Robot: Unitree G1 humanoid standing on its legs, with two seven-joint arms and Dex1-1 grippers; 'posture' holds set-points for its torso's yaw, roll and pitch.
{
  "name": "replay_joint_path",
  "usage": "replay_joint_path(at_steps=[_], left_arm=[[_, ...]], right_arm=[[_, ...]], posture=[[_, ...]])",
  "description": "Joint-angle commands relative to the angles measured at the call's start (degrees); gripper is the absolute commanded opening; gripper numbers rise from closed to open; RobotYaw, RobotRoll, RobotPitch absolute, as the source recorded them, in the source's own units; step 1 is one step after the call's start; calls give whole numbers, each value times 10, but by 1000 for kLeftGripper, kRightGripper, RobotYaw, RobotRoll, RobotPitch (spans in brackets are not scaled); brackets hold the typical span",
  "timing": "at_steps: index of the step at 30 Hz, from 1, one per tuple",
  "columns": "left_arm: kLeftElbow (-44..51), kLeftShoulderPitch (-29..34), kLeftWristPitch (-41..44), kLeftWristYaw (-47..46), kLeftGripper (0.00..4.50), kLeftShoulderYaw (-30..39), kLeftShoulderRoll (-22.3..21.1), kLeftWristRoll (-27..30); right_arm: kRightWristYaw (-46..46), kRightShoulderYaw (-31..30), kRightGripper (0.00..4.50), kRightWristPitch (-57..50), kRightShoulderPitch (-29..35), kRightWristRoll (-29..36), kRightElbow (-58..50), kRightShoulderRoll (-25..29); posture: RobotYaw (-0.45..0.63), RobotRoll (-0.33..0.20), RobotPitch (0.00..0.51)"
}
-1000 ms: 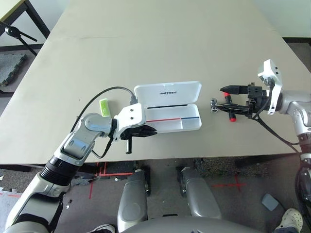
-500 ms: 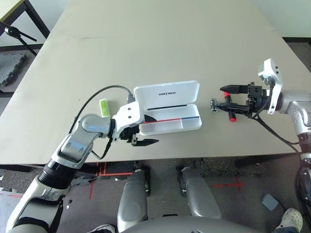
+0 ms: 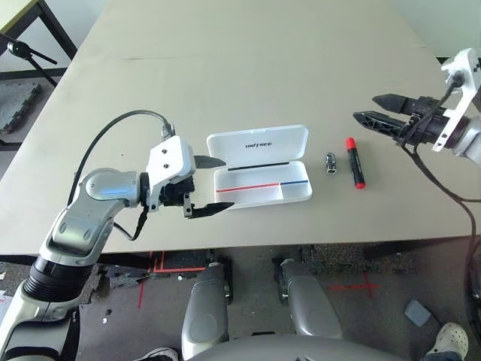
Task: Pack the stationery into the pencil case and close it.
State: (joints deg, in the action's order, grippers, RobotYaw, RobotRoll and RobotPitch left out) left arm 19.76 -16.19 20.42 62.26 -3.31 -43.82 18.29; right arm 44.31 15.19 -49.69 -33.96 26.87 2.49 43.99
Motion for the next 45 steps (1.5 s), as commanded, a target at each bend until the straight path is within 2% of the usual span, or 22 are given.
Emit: replay_joint_path(at_steps=[1,7,12,17,27,31,40,45], left_arm=[[-1,-5,7,-5,4493,-3,2,7],[-16,-27,17,-5,4493,5,6,23],[-22,-41,15,3,4493,15,-4,32],[-22,-49,14,7,4493,12,-9,34],[0,-39,25,1,4493,19,-22,38],[9,-34,31,-4,4500,21,-24,40],[13,-29,36,-7,4500,26,-30,42],[8,-31,33,-6,4500,26,-33,42]], right_arm=[[-81,20,4500,-72,16,-11,-45,1],[-144,20,4500,-166,28,-5,-85,4],[-183,5,4500,-222,61,-2,-131,-27],[-210,-8,4500,-211,82,-10,-132,-76],[-228,-57,4500,-171,85,-52,-79,-89],[-222,-62,3556,-154,67,-61,-46,-80],[-179,-70,18,-142,20,-59,-29,-38],[-111,-94,18,-110,-3,-58,-30,17]], posture=[[-151,0,215],[-183,0,199],[-192,0,193],[-192,0,193],[-148,0,200],[-136,0,200],[-129,0,201],[-130,0,197]])
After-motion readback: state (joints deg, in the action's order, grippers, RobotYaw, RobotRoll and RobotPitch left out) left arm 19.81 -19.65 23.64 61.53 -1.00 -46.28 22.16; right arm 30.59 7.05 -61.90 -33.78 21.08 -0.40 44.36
